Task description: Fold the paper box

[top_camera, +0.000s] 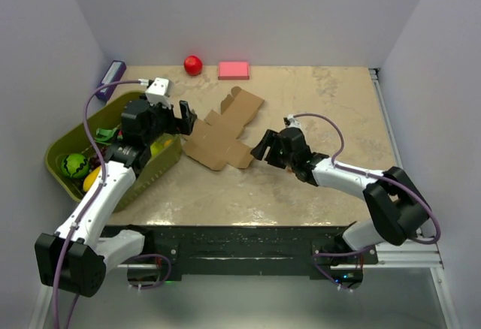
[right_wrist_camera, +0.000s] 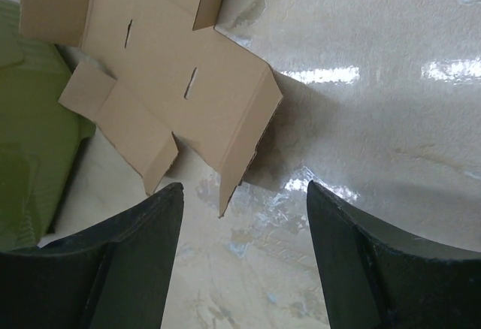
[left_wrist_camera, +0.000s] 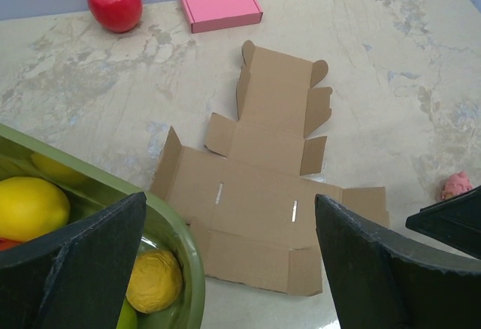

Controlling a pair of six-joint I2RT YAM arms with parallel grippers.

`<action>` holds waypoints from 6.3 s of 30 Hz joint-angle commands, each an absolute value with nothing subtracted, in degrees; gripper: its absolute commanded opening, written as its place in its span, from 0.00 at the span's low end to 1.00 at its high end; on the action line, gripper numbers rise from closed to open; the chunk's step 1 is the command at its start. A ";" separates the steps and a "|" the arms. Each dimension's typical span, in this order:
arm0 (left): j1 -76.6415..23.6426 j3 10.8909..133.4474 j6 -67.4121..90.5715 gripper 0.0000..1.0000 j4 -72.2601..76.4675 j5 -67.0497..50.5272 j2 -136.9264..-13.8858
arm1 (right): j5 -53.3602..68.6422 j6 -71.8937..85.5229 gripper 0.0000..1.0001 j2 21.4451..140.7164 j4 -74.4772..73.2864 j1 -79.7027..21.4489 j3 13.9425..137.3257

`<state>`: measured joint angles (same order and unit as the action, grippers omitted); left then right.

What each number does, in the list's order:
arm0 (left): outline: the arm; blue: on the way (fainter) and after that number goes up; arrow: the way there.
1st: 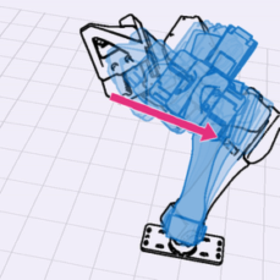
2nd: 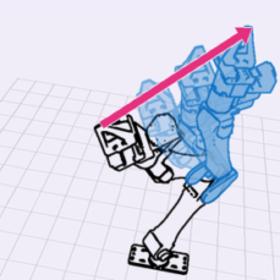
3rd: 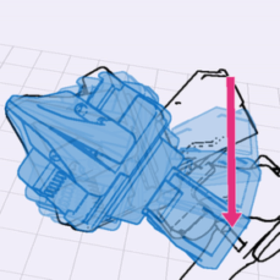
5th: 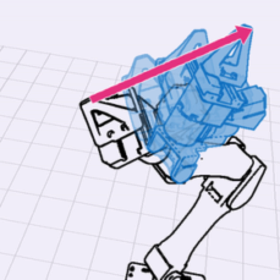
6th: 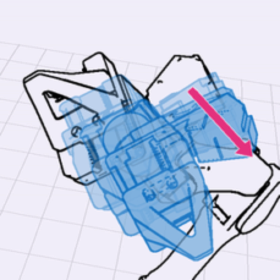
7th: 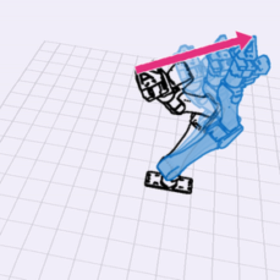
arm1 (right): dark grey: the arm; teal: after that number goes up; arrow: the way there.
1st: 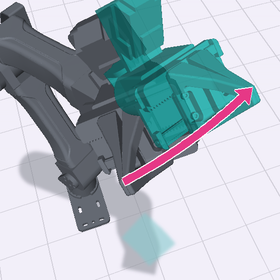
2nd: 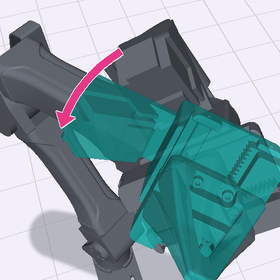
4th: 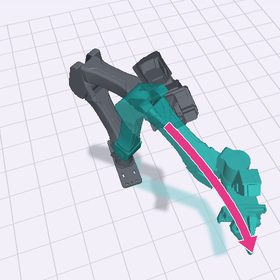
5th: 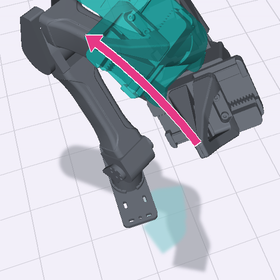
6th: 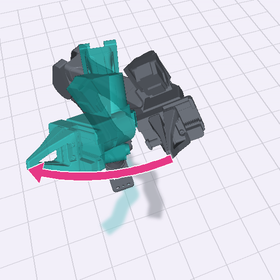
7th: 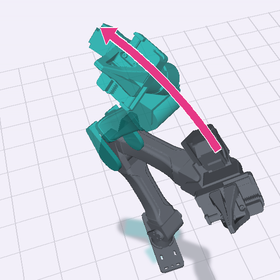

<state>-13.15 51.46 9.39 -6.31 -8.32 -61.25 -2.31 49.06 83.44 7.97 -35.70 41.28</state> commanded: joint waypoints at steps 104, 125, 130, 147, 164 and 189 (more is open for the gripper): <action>-28.92 77.44 -3.35 0.03 -9.42 -73.92 -88.95 | 29.19 -5.02 0.15 72.78 -37.37 -31.46 80.16; -14.59 65.13 40.60 0.00 31.73 -58.89 -78.84 | 23.89 8.44 0.85 59.85 5.58 -28.74 48.71; -13.36 63.99 44.99 0.00 34.89 -57.22 -77.26 | 29.53 7.91 0.84 62.57 16.14 -28.83 42.28; -12.83 60.65 53.08 0.00 40.42 -55.99 -75.76 | 25.75 11.25 0.66 68.81 33.75 -33.40 39.02; -8.44 64.05 29.37 0.83 22.08 -56.19 -72.87 | 24.36 0.80 0.00 68.64 -7.08 -33.40 58.85; -39.99 61.61 -21.10 0.95 -7.65 -25.13 -65.82 | 23.37 -3.60 0.00 81.39 -48.96 -34.28 81.65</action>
<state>-38.98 62.85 -19.14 -8.86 -25.80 -64.27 19.66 -2.02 82.85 -47.48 -33.45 78.94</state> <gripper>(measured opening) 0.955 0.015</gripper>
